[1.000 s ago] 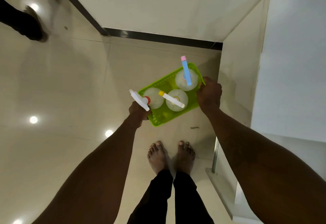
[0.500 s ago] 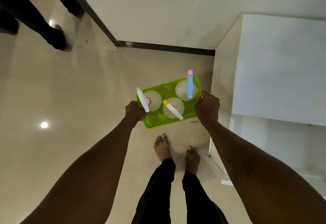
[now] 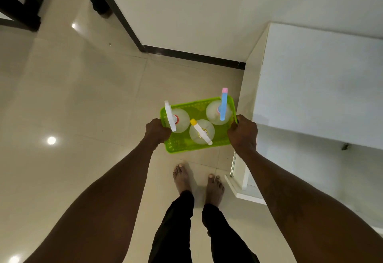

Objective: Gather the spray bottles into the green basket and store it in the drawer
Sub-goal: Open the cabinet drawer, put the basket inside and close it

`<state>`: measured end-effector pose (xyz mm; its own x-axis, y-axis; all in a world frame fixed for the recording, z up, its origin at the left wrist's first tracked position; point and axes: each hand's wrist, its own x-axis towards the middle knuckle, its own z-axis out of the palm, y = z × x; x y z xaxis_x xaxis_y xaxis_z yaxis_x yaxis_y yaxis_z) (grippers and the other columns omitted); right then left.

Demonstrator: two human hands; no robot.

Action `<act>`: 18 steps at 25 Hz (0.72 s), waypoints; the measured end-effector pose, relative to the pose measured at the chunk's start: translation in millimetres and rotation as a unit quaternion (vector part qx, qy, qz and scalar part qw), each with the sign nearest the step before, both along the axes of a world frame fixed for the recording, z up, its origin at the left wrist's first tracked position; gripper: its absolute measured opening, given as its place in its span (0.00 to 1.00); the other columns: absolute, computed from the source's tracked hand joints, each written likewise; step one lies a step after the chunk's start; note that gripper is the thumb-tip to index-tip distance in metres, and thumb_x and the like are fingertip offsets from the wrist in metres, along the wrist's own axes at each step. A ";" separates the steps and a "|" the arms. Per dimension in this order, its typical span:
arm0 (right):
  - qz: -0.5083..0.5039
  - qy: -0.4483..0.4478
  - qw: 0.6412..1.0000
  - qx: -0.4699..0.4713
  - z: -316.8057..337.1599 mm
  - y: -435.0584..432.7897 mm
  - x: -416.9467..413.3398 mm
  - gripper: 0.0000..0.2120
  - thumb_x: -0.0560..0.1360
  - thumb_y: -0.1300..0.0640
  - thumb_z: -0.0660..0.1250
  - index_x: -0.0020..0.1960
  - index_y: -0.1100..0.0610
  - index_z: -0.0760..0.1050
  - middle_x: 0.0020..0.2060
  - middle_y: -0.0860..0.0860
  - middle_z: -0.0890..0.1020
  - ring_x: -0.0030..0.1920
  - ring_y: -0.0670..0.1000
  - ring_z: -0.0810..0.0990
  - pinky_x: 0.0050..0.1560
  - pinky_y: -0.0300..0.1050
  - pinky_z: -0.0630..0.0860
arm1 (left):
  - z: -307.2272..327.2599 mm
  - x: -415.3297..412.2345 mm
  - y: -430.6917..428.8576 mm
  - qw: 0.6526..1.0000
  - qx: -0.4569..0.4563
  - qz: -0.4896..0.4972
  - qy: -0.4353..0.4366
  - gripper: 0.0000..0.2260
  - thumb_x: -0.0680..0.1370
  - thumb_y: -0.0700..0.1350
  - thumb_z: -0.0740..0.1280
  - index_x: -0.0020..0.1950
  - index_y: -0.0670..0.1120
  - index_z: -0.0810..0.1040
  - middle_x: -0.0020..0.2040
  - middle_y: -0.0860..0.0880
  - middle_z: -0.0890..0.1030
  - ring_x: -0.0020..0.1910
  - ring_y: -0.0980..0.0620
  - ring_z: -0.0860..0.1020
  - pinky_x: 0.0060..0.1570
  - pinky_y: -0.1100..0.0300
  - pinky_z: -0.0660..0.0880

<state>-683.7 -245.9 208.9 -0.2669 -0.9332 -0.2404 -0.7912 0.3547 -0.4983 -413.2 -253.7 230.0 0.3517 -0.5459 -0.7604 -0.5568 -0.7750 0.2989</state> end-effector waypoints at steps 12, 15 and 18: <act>-0.009 0.033 0.999 -0.017 33.1 80.8 -52.2 0.09 0.70 0.61 0.64 0.34 0.55 0.65 0.27 0.52 0.71 0.30 0.57 0.67 0.33 0.46 0.60 | 55.0 -42.3 51.9 0.992 -0.060 -0.104 0.032 0.17 0.68 0.46 0.66 0.50 0.37 0.82 0.47 0.38 0.84 0.48 0.38 0.83 0.55 0.48 0.80; -0.009 0.041 0.999 -0.010 37.1 99.9 -76.5 0.09 0.69 0.62 0.64 0.32 0.56 0.65 0.25 0.52 0.70 0.29 0.58 0.68 0.32 0.45 0.59 | 56.7 -62.6 56.6 0.990 -0.067 -0.122 0.032 0.19 0.66 0.49 0.65 0.49 0.36 0.82 0.46 0.38 0.85 0.46 0.38 0.84 0.54 0.49 0.81; -0.022 0.047 0.999 -0.004 36.3 118.7 -109.6 0.10 0.67 0.63 0.64 0.31 0.56 0.64 0.24 0.52 0.69 0.29 0.60 0.67 0.31 0.46 0.60 | 51.4 -93.8 67.3 0.987 -0.071 -0.137 0.034 0.15 0.70 0.44 0.68 0.49 0.34 0.82 0.45 0.35 0.84 0.46 0.38 0.84 0.52 0.48 0.82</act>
